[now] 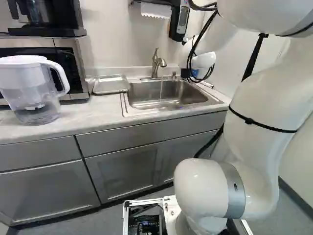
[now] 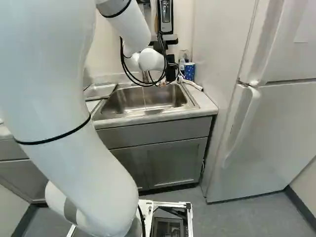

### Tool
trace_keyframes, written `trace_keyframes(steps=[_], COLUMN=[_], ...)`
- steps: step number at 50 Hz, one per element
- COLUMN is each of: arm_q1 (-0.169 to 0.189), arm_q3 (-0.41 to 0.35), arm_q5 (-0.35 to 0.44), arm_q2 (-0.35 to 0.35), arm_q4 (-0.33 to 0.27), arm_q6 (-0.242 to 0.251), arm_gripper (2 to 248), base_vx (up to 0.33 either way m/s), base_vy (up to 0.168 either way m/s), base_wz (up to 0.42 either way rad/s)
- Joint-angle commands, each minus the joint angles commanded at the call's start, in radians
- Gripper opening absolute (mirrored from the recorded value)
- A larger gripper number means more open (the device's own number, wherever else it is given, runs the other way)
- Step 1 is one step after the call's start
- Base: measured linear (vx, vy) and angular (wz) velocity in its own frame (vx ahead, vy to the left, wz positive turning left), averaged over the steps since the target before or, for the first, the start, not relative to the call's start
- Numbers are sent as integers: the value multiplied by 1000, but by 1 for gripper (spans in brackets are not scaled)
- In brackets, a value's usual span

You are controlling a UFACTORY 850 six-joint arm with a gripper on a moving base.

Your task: Rinse the cup and place it in the tray

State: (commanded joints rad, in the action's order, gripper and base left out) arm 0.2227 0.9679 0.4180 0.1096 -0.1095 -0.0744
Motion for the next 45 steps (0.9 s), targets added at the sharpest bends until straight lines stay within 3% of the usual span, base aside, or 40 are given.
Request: trace_keyframes(steps=[45], arm_q1=[-34], arm_q3=[-22], arm_q5=[28], arm_q2=[-4], arm_q4=[88], arm_q6=[0], arm_gripper=[124], base_vx=[0], base_vy=[0], base_wz=[0])
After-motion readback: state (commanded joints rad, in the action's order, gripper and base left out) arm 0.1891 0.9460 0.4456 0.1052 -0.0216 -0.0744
